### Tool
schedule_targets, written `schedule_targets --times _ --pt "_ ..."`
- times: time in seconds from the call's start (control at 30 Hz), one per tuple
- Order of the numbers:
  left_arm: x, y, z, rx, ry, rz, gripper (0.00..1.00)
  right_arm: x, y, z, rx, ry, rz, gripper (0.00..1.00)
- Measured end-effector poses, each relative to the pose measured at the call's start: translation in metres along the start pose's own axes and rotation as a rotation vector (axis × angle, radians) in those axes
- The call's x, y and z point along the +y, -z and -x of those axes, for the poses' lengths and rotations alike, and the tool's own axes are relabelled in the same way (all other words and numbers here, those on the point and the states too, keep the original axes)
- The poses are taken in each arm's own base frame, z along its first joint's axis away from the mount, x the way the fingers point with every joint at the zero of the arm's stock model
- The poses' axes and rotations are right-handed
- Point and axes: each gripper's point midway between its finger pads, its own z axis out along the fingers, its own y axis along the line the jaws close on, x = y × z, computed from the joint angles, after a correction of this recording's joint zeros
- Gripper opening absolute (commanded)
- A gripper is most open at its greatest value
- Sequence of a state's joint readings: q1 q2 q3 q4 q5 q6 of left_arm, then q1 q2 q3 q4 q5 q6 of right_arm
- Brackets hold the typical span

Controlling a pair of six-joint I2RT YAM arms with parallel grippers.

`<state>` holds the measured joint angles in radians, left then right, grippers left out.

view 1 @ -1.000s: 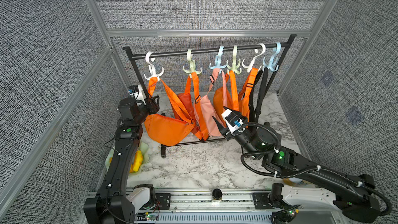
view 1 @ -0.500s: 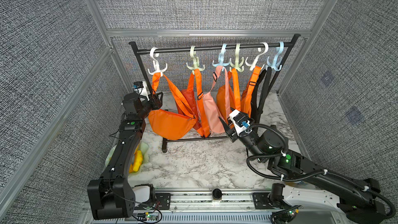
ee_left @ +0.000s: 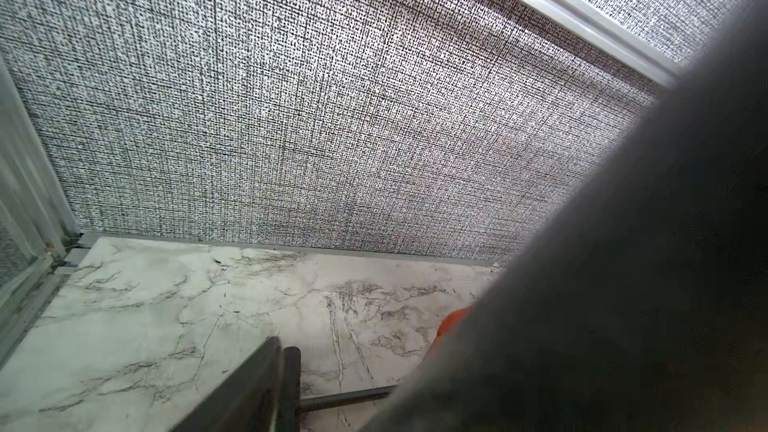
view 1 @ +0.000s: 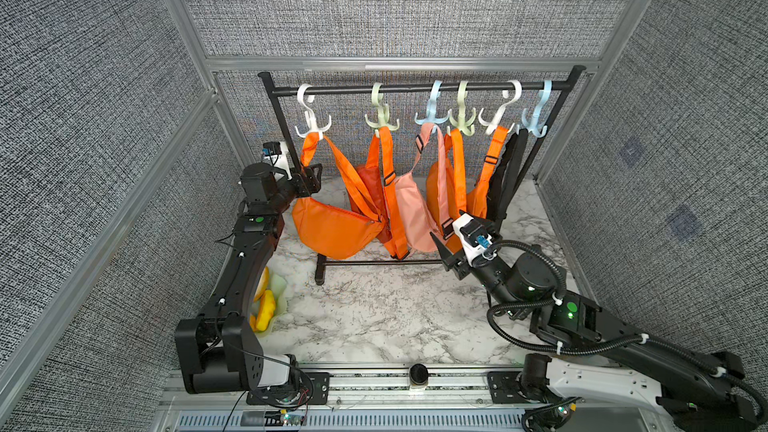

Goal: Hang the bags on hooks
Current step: Adjust the clothesline at the center of the board, then reset both arms

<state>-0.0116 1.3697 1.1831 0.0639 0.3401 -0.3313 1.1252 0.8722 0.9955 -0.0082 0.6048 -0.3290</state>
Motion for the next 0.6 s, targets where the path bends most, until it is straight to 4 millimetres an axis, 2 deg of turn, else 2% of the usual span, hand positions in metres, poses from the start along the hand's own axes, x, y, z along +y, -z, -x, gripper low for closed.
schedule_targets --times 0.23,0.6 --pt "-0.004 0.031 0.009 -0.043 -0.026 0.043 0.99 -0.023 0.011 -0.001 0.045 -0.011 -0.070 0.99" --pt "-0.027 0.091 0.042 -0.163 -0.111 0.064 0.99 -0.050 0.013 0.013 0.087 -0.010 -0.156 0.99"
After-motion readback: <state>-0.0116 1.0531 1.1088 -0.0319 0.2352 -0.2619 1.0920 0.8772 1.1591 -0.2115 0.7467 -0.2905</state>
